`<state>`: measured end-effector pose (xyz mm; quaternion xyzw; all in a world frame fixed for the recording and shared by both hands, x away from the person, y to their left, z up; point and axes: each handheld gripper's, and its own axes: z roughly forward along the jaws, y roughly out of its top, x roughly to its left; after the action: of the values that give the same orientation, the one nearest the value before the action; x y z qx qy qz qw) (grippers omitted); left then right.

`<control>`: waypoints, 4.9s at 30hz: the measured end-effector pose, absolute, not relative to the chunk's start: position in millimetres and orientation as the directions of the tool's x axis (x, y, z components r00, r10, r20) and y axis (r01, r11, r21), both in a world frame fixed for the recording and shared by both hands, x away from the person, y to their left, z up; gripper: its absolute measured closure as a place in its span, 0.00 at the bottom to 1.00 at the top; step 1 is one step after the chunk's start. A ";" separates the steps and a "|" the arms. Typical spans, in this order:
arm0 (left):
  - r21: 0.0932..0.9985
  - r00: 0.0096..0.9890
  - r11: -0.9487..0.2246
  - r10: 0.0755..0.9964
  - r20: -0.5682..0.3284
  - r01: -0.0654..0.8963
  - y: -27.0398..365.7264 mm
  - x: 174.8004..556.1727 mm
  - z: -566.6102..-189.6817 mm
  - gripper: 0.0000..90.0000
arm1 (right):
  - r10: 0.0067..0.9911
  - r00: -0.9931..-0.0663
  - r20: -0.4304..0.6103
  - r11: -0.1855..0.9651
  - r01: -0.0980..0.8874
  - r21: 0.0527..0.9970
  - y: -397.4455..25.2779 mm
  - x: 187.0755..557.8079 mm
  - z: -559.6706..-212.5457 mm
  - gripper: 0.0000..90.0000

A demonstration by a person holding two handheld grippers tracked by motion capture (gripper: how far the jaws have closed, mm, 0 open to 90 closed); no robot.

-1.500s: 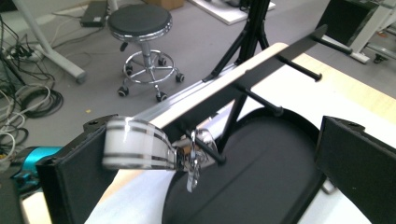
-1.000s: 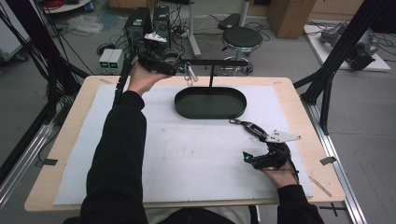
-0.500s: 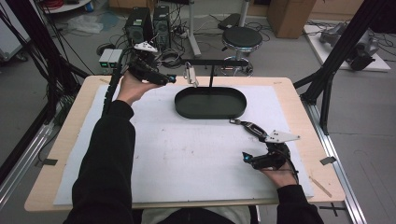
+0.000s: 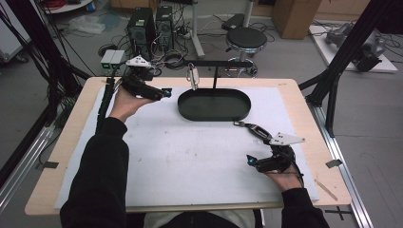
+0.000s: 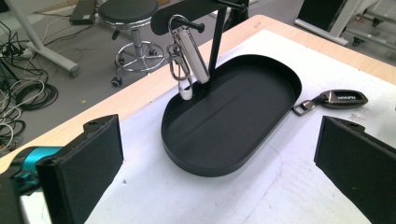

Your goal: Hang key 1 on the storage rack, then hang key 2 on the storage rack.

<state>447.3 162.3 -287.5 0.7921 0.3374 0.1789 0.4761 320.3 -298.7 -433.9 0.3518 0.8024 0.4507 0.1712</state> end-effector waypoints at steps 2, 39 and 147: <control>0.875 0.707 -0.327 0.707 -0.023 0.356 164.8 443.3 -289.3 0.02 | 0.721 -0.692 0.041 0.347 0.411 0.843 -298.4 320.2 -433.8 0.01; 0.870 0.663 -0.264 0.743 -0.092 0.416 231.8 370.1 -346.2 0.02 | 0.719 -0.695 0.030 0.370 0.419 0.829 -294.0 320.9 -436.4 0.01; 0.835 0.592 -0.204 0.788 -0.170 0.512 319.1 268.7 -437.7 0.02 | 0.726 -0.687 0.017 0.528 0.573 0.627 -282.5 449.2 -401.3 0.01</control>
<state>268.7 319.1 -437.7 0.7616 0.4266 0.1486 0.4647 449.2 -282.5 -401.3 0.3755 0.8652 0.3082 0.1242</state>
